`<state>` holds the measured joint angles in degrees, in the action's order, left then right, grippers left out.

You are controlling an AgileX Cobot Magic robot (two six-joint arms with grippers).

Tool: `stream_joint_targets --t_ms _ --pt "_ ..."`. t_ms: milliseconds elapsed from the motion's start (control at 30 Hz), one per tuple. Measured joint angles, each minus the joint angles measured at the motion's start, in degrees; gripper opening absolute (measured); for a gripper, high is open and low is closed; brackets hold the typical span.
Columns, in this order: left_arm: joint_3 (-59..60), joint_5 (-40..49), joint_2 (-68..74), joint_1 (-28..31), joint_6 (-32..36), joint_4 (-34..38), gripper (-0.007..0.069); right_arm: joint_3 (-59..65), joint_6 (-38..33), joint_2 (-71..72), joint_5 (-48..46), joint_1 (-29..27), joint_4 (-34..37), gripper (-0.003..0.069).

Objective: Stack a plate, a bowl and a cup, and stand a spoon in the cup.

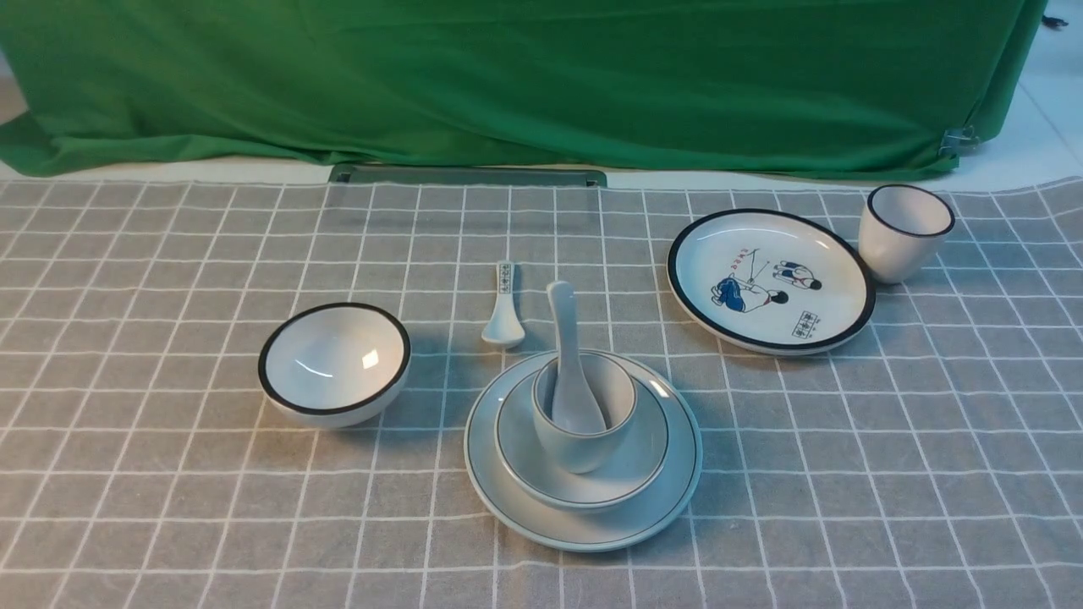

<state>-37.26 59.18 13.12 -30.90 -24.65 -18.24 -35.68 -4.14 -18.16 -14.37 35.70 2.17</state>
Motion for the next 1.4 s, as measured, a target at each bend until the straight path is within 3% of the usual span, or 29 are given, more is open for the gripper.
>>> stream_joint_targets --t_ms 267,633,1400 --pt "6.1 -3.8 -2.9 0.0 0.0 0.3 0.0010 12.2 0.0 16.9 4.1 0.0 0.0 0.0020" --pt "8.5 -17.9 -3.1 0.0 0.0 1.0 0.0010 13.3 0.0 18.2 4.3 0.0 0.0 0.0067" --pt "8.6 -18.7 -3.2 2.0 1.7 2.2 0.0011 13.3 0.0 18.3 4.1 0.0 0.1 0.0121"
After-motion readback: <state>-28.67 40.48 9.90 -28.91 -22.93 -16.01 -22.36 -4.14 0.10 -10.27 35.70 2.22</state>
